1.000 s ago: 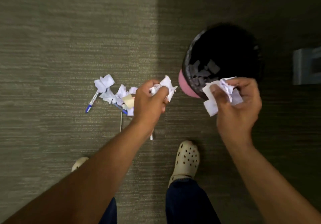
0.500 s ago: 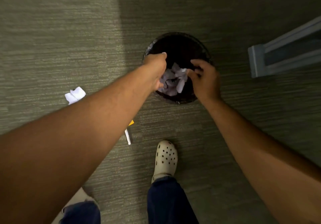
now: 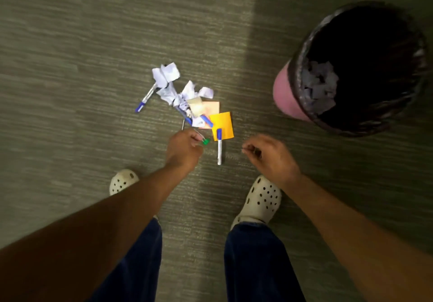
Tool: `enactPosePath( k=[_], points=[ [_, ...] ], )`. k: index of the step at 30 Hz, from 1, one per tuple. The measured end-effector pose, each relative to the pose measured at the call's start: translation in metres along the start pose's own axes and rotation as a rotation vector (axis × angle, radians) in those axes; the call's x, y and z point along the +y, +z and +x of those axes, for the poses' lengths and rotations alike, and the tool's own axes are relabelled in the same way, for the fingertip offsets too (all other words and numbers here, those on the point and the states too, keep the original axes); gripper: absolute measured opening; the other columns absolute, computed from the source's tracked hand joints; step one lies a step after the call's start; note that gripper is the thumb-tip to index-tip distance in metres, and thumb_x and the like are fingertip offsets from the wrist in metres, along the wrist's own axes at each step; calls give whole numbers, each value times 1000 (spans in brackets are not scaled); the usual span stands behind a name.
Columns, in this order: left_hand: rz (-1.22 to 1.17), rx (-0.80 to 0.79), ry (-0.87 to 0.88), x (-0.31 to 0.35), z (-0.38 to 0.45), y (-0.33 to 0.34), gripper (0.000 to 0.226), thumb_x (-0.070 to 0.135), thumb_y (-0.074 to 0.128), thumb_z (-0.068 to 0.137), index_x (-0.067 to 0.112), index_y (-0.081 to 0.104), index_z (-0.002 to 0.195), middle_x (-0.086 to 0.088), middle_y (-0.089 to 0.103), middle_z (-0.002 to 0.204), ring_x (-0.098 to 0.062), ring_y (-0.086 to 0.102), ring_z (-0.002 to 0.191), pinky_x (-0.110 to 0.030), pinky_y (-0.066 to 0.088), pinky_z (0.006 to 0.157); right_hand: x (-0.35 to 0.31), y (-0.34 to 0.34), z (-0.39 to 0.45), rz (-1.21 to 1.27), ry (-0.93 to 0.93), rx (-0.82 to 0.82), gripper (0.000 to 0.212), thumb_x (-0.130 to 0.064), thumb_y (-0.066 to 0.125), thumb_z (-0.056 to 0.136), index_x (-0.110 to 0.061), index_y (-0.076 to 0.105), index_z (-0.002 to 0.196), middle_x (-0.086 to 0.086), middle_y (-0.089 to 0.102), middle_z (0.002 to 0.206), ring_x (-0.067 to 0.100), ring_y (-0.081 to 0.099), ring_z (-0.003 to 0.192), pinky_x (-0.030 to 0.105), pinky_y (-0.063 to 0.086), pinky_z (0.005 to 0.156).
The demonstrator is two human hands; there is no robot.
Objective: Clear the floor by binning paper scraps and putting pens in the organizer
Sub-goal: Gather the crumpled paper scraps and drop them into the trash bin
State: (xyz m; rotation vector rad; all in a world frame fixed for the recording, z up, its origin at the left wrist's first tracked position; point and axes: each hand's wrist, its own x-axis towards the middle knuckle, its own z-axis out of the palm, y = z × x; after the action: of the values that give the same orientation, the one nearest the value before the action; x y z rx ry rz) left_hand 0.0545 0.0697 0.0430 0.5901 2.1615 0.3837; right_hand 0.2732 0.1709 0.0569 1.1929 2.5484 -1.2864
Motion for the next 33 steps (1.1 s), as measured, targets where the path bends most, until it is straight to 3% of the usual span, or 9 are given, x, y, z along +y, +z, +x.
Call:
enactPosePath(
  k=[4,9,12,17,22,24,27,30,33],
  points=[
    [199,-132,133,-66,14,19,29,-3,73,70,19,69,89,-6,68,100,-28,67,95,-28,48,82,0,49,37,-51,43,-117,6,-14,70,90,-17,69,96,2,69,93,20,65,79,40,55,72],
    [596,-347,284,-96,36,41,42,-5,62,81,12,64,120,-14,47,139,-33,44,130,-40,44,103,4,92,92,-95,67,-168,17,-12,71,86,-21,66,100,4,65,102,25,65,84,40,55,74],
    [775,-397,329,-106,50,51,44,0,56,89,13,58,130,-15,36,151,-36,38,137,-46,46,105,6,110,120,-152,64,-166,29,-7,69,85,-15,65,112,11,62,117,34,62,103,42,53,87],
    [730,-428,287,-132,79,72,40,18,38,103,20,47,142,-10,35,148,-35,48,128,-50,52,95,4,143,157,-331,21,-198,73,-3,71,79,-13,44,146,15,44,146,39,49,127,51,49,102],
    [642,-365,401,-145,89,79,40,31,34,107,25,32,146,-12,47,125,-37,64,98,-42,48,75,4,177,180,-617,-112,-228,108,-7,79,75,-31,19,161,18,20,164,48,26,149,58,39,115],
    [625,-364,414,-148,92,78,36,37,31,108,25,37,142,-13,52,124,-37,64,101,-44,50,79,-1,183,187,-660,-115,-235,115,-4,78,78,-38,6,162,15,4,171,52,12,154,63,34,116],
    [588,-358,357,-152,93,72,29,21,39,108,15,52,132,-16,59,122,-32,63,103,-45,55,86,-12,185,199,-699,-140,-249,126,10,72,79,-45,-7,160,9,-17,172,55,-4,154,68,31,116],
    [377,-138,298,-150,93,58,28,-1,51,94,8,70,112,-13,67,110,-28,65,93,-41,56,81,-20,185,220,-719,-96,-330,131,4,79,79,-51,-11,158,5,-26,170,54,-11,154,71,27,116],
    [91,64,-8,-146,103,39,24,6,53,93,13,76,89,-3,69,87,-19,61,75,-26,42,68,-28,183,233,-686,-22,-485,121,-2,79,82,-47,-1,160,6,-20,171,52,-12,154,70,23,119]
  ],
)
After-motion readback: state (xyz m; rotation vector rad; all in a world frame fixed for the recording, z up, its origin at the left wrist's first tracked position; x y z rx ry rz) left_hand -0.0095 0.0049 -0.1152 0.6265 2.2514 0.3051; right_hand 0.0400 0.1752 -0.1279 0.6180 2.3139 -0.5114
